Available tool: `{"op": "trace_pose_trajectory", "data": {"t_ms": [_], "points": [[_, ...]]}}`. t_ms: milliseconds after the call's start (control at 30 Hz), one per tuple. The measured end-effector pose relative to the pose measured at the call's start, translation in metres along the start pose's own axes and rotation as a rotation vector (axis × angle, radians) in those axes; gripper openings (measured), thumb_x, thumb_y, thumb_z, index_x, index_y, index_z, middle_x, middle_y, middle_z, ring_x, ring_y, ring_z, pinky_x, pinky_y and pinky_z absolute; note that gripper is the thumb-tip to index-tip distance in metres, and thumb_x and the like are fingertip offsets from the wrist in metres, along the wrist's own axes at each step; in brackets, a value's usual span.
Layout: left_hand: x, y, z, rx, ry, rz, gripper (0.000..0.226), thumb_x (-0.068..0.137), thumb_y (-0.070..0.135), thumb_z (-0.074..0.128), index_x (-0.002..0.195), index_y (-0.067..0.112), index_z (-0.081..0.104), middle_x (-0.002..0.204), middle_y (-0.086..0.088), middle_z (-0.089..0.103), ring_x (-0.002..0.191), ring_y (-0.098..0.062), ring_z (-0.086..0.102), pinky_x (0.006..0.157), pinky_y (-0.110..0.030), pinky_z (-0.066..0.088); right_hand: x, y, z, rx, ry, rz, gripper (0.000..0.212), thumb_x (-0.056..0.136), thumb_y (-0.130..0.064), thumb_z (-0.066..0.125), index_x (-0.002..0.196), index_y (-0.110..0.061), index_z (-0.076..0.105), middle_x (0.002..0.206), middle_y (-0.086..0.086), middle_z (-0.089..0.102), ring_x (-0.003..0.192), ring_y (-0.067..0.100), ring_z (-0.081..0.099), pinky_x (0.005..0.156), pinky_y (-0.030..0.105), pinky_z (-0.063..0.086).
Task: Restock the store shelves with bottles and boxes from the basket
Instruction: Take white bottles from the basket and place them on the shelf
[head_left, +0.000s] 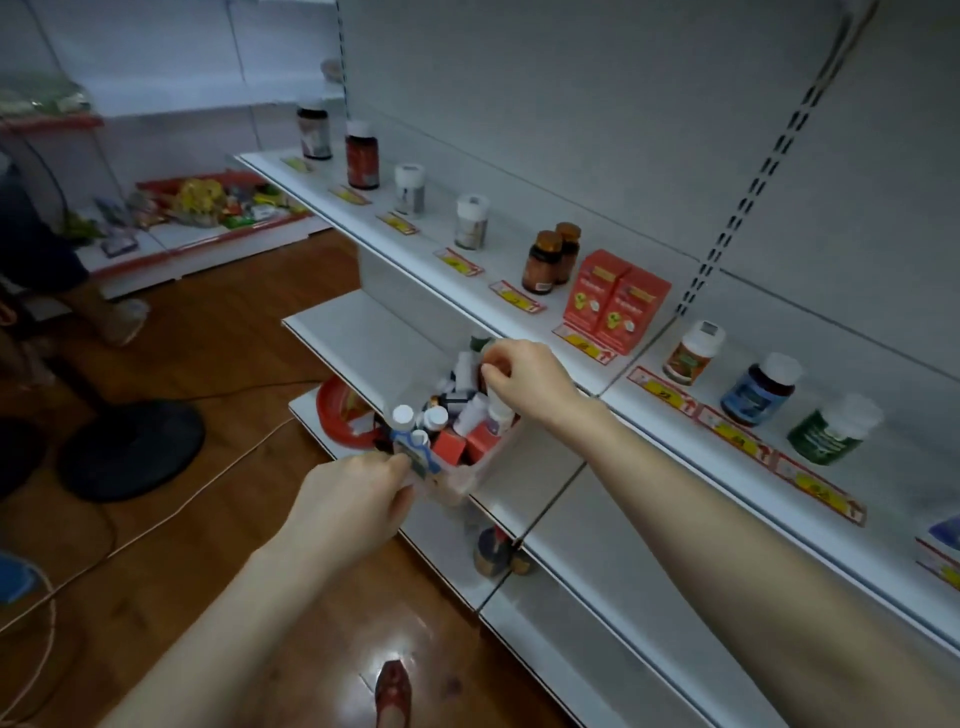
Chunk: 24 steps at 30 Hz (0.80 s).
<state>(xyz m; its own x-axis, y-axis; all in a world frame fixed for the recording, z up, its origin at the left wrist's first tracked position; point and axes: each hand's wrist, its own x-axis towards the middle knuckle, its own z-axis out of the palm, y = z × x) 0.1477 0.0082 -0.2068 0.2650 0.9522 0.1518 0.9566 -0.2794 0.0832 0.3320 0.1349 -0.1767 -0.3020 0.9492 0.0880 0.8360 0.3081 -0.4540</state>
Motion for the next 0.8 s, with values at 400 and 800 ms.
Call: {"op": "trace_pose_trajectory", "data": {"t_ms": [400, 800], "points": [[0.112, -0.142, 0.035, -0.062, -0.2, 0.081, 0.025, 0.095, 0.037, 0.04, 0.103, 0.019, 0.055, 0.094, 0.001, 0.06, 0.087, -0.017, 0.062, 0.069, -0.028, 0.05, 0.134, -0.007, 0.074, -0.029, -0.087, 0.241, 0.018, 0.088, -0.014, 0.047, 0.096, -0.006, 0.061, 0.102, 0.019, 0.065, 0.096, 0.035, 0.06, 0.076, 0.037, 0.046], [0.218, -0.219, 0.101, -0.04, -0.395, 0.505, 0.028, 0.095, 0.03, 0.04, 0.112, 0.015, 0.056, 0.109, -0.005, 0.061, 0.101, -0.024, 0.059, 0.073, -0.029, 0.046, 0.099, 0.016, 0.166, 0.121, -0.004, 0.837, 0.017, 0.088, -0.011, 0.048, 0.092, 0.002, 0.059, 0.096, 0.025, 0.064, 0.09, 0.038, 0.06, 0.07, 0.036, 0.045]]}}
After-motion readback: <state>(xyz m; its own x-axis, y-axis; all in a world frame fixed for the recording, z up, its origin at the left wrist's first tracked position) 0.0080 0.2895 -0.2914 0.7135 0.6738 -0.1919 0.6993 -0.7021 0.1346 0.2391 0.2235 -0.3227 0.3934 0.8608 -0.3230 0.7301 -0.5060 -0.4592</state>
